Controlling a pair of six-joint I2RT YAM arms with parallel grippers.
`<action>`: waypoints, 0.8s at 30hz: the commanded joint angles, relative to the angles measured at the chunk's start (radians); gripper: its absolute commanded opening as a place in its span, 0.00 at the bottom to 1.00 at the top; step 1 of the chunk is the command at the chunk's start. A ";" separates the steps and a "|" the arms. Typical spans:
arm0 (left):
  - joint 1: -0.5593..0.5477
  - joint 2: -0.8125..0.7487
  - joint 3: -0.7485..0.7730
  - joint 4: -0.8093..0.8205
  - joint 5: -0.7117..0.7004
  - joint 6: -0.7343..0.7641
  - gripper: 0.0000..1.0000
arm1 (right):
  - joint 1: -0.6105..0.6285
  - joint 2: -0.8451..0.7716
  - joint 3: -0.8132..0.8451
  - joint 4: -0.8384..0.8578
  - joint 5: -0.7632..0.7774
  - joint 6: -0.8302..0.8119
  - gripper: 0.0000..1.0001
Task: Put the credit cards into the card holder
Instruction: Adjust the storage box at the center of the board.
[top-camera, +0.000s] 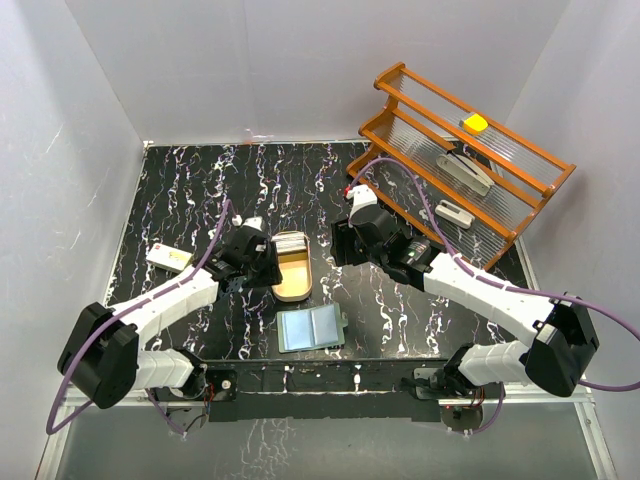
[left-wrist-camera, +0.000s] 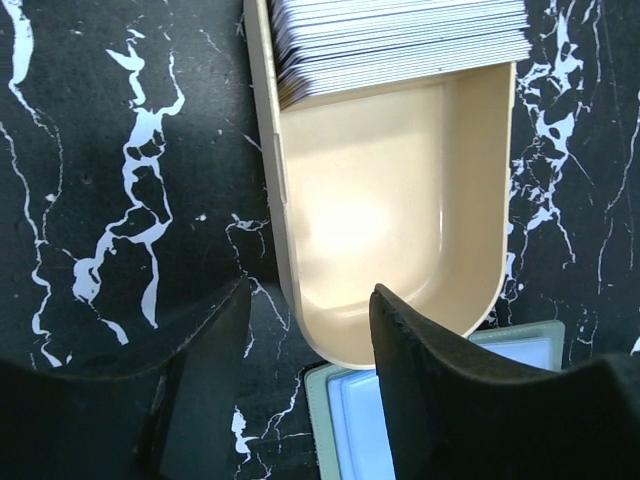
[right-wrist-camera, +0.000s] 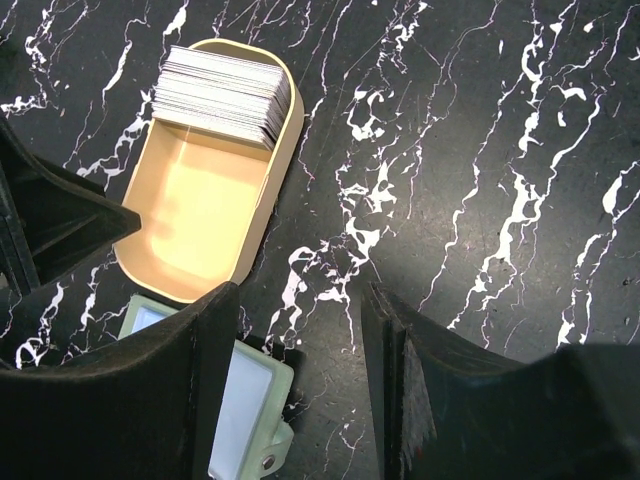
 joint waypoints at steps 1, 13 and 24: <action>-0.002 -0.023 0.005 -0.025 -0.068 -0.007 0.50 | -0.004 -0.029 -0.010 0.023 -0.010 0.014 0.50; -0.002 0.050 -0.034 0.073 -0.001 0.048 0.35 | -0.004 -0.058 -0.005 0.007 0.024 0.009 0.50; -0.003 0.081 -0.013 0.159 0.065 0.195 0.13 | -0.004 -0.044 -0.016 0.019 -0.006 0.004 0.50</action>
